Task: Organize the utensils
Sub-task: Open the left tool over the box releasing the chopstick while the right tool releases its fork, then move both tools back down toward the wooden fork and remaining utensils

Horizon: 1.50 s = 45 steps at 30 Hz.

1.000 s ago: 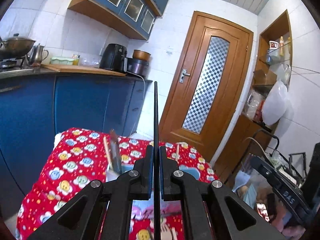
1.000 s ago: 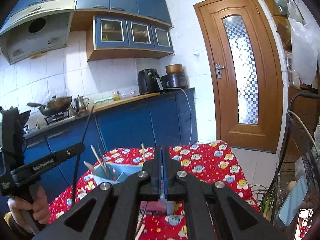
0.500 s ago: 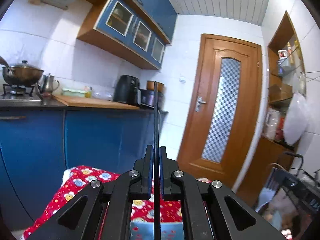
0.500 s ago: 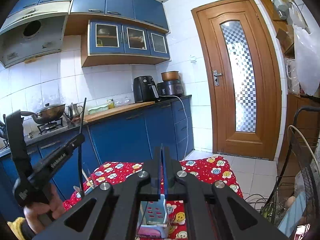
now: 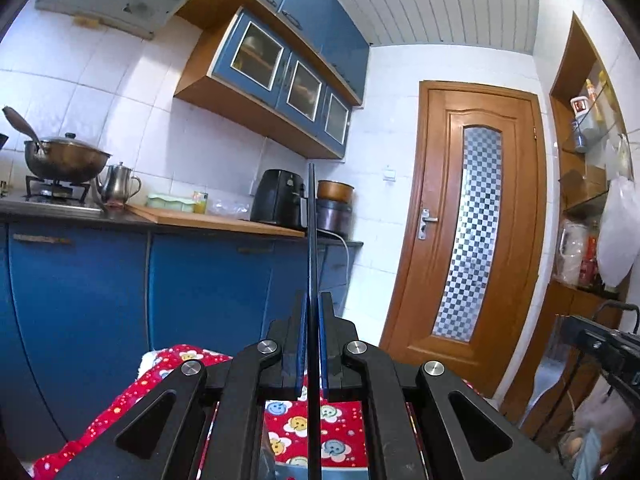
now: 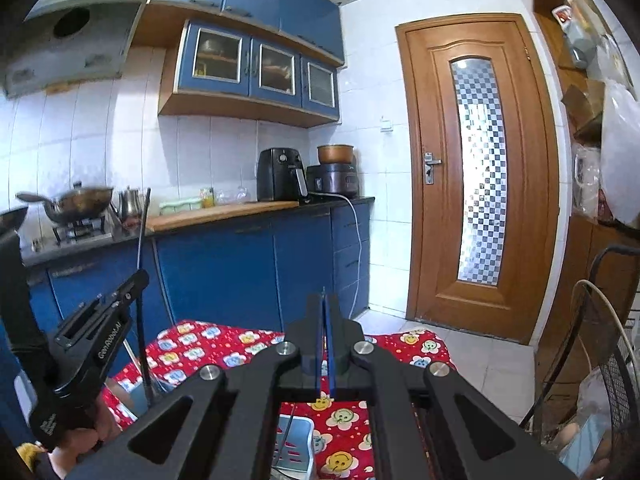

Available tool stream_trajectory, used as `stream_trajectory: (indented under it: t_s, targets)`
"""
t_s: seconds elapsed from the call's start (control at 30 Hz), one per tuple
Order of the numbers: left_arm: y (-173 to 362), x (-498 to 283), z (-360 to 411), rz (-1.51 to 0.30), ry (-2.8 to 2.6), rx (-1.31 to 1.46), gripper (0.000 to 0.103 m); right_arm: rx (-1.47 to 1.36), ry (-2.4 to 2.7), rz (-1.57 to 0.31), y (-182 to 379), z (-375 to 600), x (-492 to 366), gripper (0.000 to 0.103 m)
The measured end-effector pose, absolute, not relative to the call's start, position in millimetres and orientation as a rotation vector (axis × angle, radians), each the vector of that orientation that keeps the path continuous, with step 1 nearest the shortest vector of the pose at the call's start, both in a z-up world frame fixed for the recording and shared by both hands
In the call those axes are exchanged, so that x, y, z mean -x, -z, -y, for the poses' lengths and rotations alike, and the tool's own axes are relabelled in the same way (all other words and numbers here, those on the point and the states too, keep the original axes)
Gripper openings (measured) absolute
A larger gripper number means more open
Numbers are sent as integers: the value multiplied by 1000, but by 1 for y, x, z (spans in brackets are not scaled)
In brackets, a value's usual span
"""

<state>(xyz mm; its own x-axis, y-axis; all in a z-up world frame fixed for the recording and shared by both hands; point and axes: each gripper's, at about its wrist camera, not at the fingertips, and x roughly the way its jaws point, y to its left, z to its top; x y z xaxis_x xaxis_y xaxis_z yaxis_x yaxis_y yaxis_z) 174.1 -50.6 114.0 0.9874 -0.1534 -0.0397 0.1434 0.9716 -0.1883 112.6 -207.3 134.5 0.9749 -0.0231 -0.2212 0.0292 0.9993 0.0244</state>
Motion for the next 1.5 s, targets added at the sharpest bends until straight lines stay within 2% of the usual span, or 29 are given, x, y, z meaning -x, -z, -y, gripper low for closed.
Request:
stream_trajectory:
  t_s: [0.47, 0.53, 0.6, 0.7, 1.5]
  targets:
    - [-96, -170, 45, -123, 193, 193, 6, -57, -45, -318, -112, 204, -123, 5]
    - [-97, -167, 45, -130, 205, 190, 13, -71, -55, -314, -113, 205, -121, 5]
    - [-99, -163, 44, -135, 219, 188, 16, -81, -63, -306, -115, 206, -118, 9]
    - [-104, -158, 44, -144, 234, 182, 19, -96, -70, -297, -118, 207, -113, 20]
    - [-121, -89, 20, -346, 279, 150, 19, -183, -133, -350, -118, 204, -34, 31]
